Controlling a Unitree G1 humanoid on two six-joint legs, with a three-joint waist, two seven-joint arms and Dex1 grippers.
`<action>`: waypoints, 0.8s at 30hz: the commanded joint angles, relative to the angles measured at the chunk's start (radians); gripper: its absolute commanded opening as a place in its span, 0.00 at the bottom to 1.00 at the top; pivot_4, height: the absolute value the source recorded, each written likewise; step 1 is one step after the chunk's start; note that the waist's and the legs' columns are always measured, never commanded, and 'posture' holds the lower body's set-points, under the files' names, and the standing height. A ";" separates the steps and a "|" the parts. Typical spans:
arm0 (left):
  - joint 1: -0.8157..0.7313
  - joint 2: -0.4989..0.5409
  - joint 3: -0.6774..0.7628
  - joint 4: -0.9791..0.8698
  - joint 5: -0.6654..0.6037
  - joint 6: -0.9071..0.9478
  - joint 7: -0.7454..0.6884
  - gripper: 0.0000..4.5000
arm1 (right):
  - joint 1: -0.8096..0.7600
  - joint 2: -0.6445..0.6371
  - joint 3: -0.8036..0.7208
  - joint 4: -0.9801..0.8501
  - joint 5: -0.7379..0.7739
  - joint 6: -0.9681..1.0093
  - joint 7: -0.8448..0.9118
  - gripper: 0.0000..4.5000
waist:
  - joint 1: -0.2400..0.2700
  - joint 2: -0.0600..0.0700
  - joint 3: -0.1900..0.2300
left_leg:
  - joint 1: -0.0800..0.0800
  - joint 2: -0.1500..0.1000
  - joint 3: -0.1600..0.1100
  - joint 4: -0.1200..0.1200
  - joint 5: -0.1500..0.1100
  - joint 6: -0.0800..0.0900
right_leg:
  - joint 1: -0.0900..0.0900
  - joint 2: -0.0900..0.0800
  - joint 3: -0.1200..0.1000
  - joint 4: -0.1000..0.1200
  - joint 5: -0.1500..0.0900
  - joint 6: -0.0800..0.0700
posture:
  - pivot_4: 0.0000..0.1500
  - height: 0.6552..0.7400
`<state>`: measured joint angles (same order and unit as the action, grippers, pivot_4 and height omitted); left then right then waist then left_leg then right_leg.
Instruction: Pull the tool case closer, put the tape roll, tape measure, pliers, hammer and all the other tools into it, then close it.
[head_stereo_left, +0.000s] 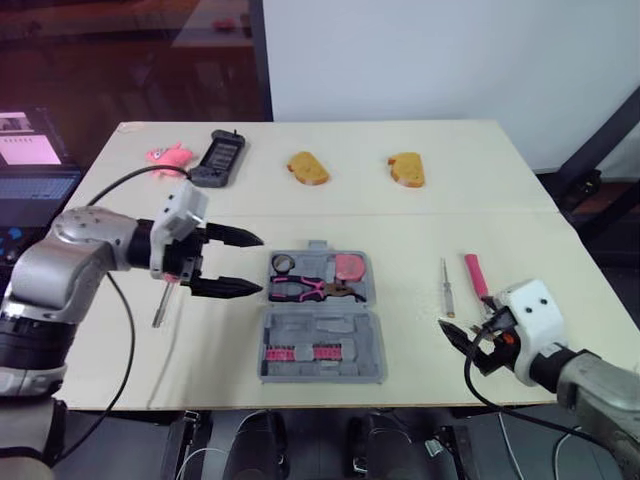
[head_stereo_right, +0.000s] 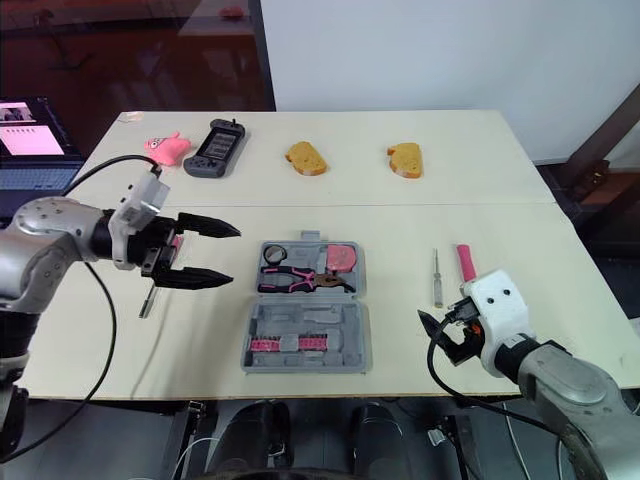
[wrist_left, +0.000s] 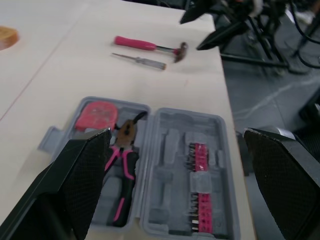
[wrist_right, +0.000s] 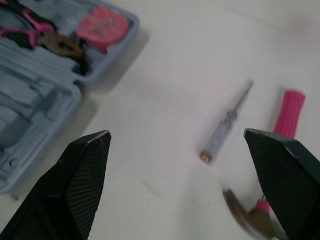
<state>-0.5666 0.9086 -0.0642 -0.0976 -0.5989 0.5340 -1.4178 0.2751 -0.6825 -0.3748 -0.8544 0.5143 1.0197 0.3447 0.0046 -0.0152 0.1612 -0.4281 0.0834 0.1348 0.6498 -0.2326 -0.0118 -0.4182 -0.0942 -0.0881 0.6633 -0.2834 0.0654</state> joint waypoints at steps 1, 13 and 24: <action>0.001 0.020 -0.002 -0.084 0.009 -0.002 -0.013 0.98 | -0.097 0.013 -0.036 0.001 0.014 0.134 -0.069 1.00 | -0.002 0.000 0.000 | 0.000 0.000 0.000 0.000 0.000 0.000 | 0.000 0.000 0.000 0.000 0.000 0.000 | 1.00 0.75; 0.261 0.000 0.145 -0.318 -0.058 0.095 0.207 0.98 | -0.690 -0.046 0.128 0.528 -0.016 0.495 -0.068 1.00 | -0.023 0.000 0.001 | -0.001 0.000 0.000 0.000 0.000 0.001 | -0.002 0.000 0.002 0.000 0.000 0.001 | 1.00 0.75; 0.529 -0.004 0.271 -0.491 -0.068 0.117 0.368 0.98 | -0.906 0.006 0.340 0.958 -0.126 0.356 -0.026 1.00 | -0.017 0.000 0.001 | -0.002 0.000 0.000 0.000 0.000 0.000 | -0.002 0.001 0.002 0.001 0.001 0.001 | 1.00 0.75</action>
<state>-0.0402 0.9024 0.1585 -0.5433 -0.6455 0.6500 -1.0685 -0.6098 -0.6790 -0.0364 0.0876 0.4042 1.3948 0.3115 -0.0128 -0.0155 0.1619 -0.4297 0.0833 0.1352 0.6496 -0.2323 -0.0116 -0.4206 -0.0937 -0.0864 0.6647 -0.2828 0.0662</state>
